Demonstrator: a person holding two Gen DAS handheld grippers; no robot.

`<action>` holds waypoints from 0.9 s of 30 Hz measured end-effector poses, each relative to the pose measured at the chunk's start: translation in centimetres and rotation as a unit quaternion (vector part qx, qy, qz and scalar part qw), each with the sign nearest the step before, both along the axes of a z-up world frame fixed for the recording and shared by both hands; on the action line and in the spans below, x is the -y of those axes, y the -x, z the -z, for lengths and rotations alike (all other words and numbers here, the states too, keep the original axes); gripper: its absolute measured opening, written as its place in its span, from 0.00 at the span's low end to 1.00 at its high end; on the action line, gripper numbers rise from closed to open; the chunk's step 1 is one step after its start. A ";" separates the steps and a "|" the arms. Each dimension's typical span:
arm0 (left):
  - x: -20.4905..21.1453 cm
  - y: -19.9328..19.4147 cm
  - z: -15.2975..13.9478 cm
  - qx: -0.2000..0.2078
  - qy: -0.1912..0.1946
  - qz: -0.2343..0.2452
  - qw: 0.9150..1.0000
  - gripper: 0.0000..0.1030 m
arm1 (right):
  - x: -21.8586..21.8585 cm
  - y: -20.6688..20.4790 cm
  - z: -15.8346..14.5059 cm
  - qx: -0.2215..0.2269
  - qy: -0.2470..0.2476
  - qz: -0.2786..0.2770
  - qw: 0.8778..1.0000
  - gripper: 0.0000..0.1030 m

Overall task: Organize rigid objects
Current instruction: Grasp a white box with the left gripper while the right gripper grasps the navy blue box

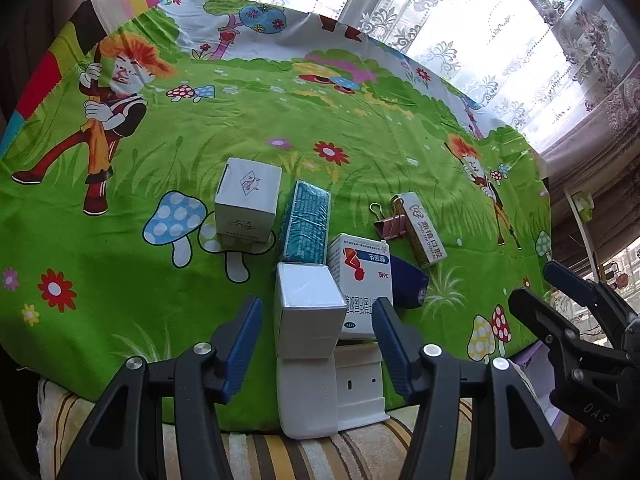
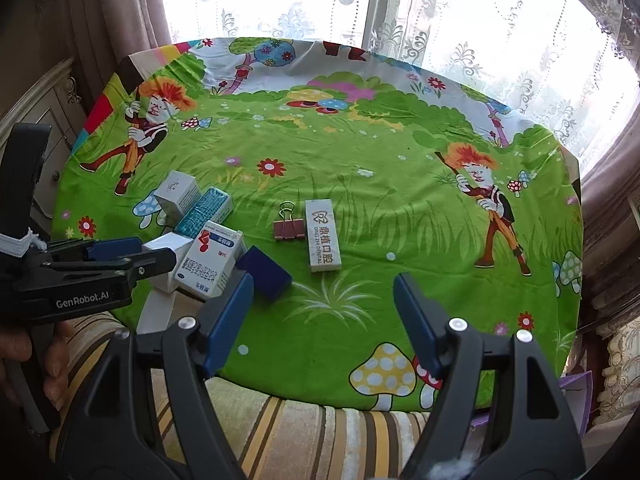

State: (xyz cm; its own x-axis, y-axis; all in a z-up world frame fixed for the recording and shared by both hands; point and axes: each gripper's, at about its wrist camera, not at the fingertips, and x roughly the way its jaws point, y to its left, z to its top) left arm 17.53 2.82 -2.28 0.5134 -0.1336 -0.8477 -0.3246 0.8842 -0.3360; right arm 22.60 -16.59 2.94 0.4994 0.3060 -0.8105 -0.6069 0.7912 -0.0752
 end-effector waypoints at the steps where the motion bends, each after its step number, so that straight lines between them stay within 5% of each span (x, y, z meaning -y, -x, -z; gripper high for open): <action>1: 0.0 0.0 0.2 -0.002 0.001 0.000 1.000 0.56 | -0.3 -0.1 0.5 -0.003 0.005 -0.006 1.000 0.73; 19: 0.2 -0.8 1.9 -0.014 0.000 0.013 1.000 0.56 | -4.9 -1.0 5.9 -0.024 0.070 -0.098 0.992 0.73; 23: 0.1 -0.5 1.5 -0.005 -0.003 0.011 1.000 0.42 | -5.5 -1.3 6.4 -0.024 0.074 -0.109 0.991 0.73; 27: -0.3 -0.2 1.5 -0.002 0.005 0.001 1.000 0.39 | -5.9 -1.6 6.8 -0.029 0.075 -0.117 0.990 0.73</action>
